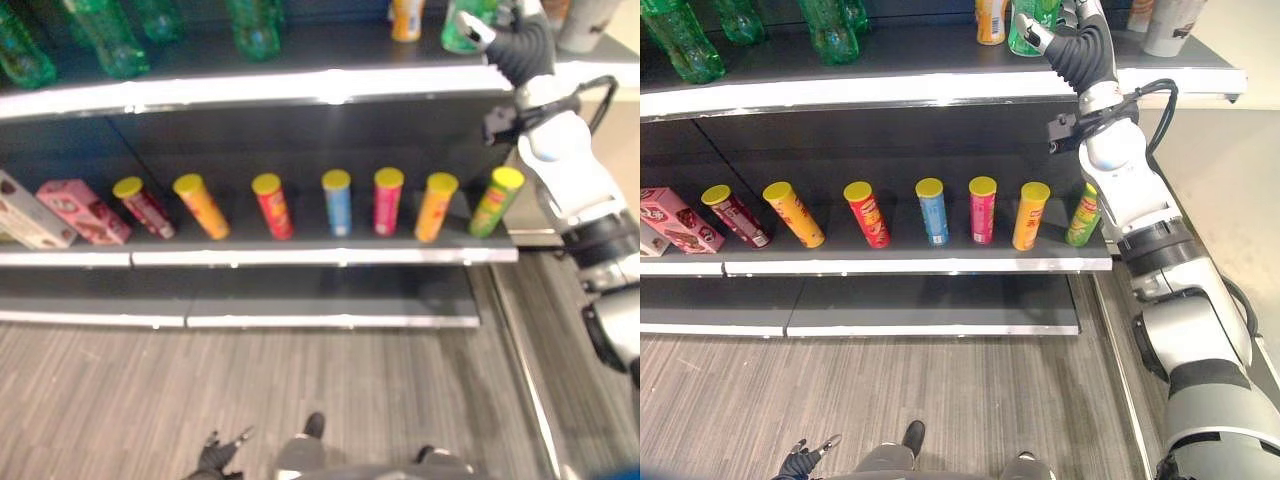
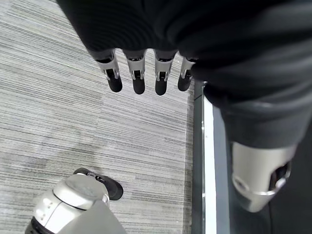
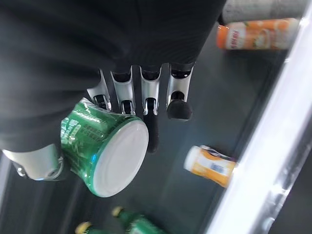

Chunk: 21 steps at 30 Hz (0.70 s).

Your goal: Put the goods on the table back onto the shelves and tidy them up.

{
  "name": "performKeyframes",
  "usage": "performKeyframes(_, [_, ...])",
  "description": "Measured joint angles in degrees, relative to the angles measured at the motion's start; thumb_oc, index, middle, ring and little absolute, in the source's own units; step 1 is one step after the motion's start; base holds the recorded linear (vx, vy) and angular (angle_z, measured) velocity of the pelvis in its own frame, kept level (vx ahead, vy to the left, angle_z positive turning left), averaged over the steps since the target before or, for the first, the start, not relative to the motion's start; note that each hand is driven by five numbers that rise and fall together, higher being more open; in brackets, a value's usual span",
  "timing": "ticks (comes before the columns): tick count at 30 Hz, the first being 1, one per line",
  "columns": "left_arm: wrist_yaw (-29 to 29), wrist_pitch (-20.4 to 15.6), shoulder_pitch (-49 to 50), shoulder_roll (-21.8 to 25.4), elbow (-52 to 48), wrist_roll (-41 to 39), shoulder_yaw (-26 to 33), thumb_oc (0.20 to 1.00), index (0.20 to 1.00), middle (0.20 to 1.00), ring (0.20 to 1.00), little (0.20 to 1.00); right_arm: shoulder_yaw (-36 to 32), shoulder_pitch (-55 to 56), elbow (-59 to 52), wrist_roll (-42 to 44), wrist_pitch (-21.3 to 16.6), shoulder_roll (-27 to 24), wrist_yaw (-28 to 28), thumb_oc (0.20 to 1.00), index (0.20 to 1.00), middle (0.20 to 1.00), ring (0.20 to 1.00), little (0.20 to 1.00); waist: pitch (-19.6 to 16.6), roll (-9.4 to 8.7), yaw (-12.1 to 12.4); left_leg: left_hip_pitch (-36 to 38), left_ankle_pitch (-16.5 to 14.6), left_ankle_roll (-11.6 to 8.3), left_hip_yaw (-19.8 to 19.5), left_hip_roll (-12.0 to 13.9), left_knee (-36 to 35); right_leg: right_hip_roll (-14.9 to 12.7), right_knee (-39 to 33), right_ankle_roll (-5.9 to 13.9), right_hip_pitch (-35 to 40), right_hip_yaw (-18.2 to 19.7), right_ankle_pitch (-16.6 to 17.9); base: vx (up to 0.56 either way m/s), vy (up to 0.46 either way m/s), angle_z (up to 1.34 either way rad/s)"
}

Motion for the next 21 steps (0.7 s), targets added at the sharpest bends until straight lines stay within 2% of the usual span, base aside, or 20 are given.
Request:
performKeyframes(5, [0.08, -0.37, -0.08, 0.10, 0.21, -1.52, -0.09, 1.000, 1.000, 1.000, 1.000, 1.000, 0.05, -1.48, 7.19, 1.38, 1.07, -0.03, -0.21, 0.200, 0.200, 0.200, 0.200, 0.200, -0.41, 0.30, 1.97, -0.58, 0.12, -0.09, -1.82, -0.53, -0.13, -0.32, -0.97, 0.41, 1.14, -1.92, 0.07, 0.02, -0.009, 0.20])
performKeyframes(9, [0.11, -0.38, -0.12, 0.21, 0.22, -1.53, -0.14, 1.000, 1.000, 1.000, 1.000, 1.000, 0.62, -3.52, 11.43, 2.18, 2.13, 0.04, -0.21, 0.200, 0.200, 0.200, 0.200, 0.200, -0.48, 0.30, 2.29, -1.24, 0.33, -0.08, -2.60, -0.88, -0.26, -0.67, -1.05, 0.51, 1.12, -2.91, 0.02, 0.00, 0.010, 0.13])
performKeyframes(15, [0.27, -0.39, -0.21, 0.23, 0.22, -1.53, -0.57, 1.000, 1.000, 1.000, 1.000, 1.000, 0.62, -4.60, 11.77, 2.19, 2.12, 0.04, -0.21, 0.200, 0.200, 0.200, 0.200, 0.200, -0.53, 0.32, 2.25, -1.55, 0.40, -0.04, -2.58, -1.32, -0.22, -0.97, -1.78, 1.03, 1.14, -2.94, 0.35, 0.02, -0.001, 0.00])
performKeyframes(17, [0.39, -0.43, -0.27, 0.24, 0.46, -1.53, -1.03, 1.000, 1.000, 1.000, 1.000, 1.000, 0.66, -5.82, 16.87, 2.19, 2.09, 1.21, -0.33, 0.200, 0.200, 0.200, 0.200, 0.200, -1.14, 0.36, 2.76, -1.62, 0.40, -0.05, -2.81, -1.39, -0.17, -0.83, -2.60, 1.22, 1.76, -3.47, 0.61, 0.05, 0.009, 0.11])
performKeyframes(21, [0.42, -0.61, -0.29, 0.37, 0.36, -1.53, -2.31, 1.000, 1.000, 1.000, 1.000, 1.000, 0.64, -7.52, 20.39, 2.07, 2.35, 1.36, -1.13, 0.200, 0.200, 0.200, 0.200, 0.200, -1.63, 0.13, 4.04, -1.74, 0.43, -0.10, -3.68, -1.54, -0.19, -0.85, -3.07, 1.27, 2.42, -4.42, 0.63, 0.02, 0.001, 0.11])
